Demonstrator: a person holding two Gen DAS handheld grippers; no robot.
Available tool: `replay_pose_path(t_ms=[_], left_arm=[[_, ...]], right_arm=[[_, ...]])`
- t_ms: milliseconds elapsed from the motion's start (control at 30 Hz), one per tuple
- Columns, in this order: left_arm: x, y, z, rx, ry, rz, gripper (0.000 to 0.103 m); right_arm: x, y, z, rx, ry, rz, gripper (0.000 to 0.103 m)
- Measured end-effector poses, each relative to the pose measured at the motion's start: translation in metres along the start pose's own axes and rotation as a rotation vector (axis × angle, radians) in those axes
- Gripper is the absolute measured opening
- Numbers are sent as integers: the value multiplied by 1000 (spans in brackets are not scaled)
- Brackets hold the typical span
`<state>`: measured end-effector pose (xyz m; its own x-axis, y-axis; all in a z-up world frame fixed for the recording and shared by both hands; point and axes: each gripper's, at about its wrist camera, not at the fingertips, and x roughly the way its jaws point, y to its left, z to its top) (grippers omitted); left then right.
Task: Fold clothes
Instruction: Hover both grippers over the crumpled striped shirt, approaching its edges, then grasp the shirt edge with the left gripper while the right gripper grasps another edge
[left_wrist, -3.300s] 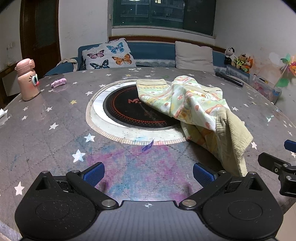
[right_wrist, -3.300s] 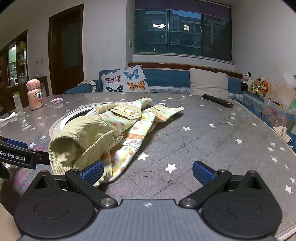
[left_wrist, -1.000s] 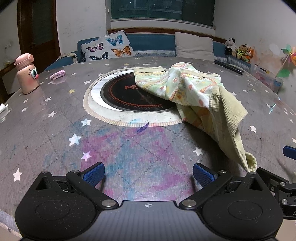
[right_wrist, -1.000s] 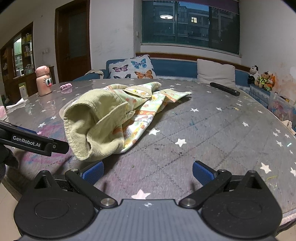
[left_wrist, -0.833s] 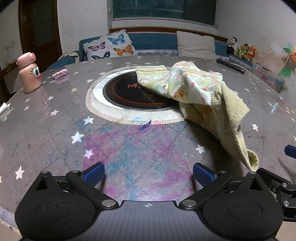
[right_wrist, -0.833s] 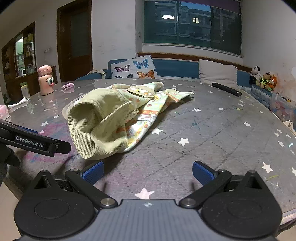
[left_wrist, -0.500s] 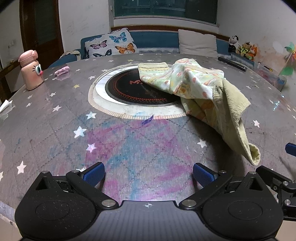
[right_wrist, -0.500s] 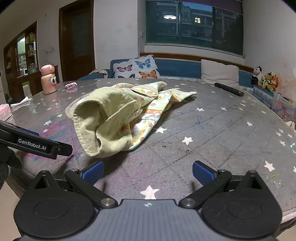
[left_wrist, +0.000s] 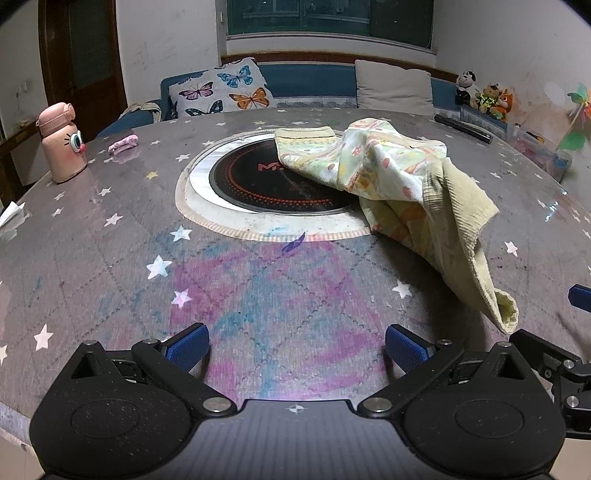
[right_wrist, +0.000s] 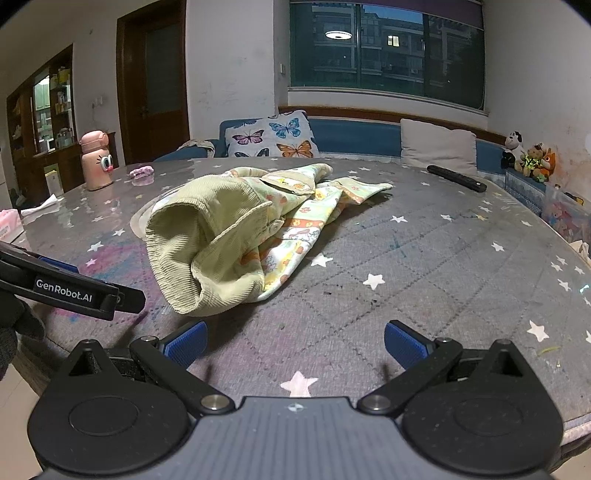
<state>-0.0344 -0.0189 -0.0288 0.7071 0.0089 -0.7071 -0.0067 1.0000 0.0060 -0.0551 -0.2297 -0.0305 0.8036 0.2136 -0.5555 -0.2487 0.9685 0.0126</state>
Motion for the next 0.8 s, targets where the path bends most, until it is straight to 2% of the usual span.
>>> replay_pose_path(t_ms=[500,767,800], left_arm=[[11,7,21,13,-19,11,103],[15,21,60,24,-92,41,102],[16,22,67,21,-97,34,102]], right_arm=[[13,-14,18,9,-11,-29,103],[35,-35,43,13,-5,-58,102],[40,-38,48,19,-3,-58,98]])
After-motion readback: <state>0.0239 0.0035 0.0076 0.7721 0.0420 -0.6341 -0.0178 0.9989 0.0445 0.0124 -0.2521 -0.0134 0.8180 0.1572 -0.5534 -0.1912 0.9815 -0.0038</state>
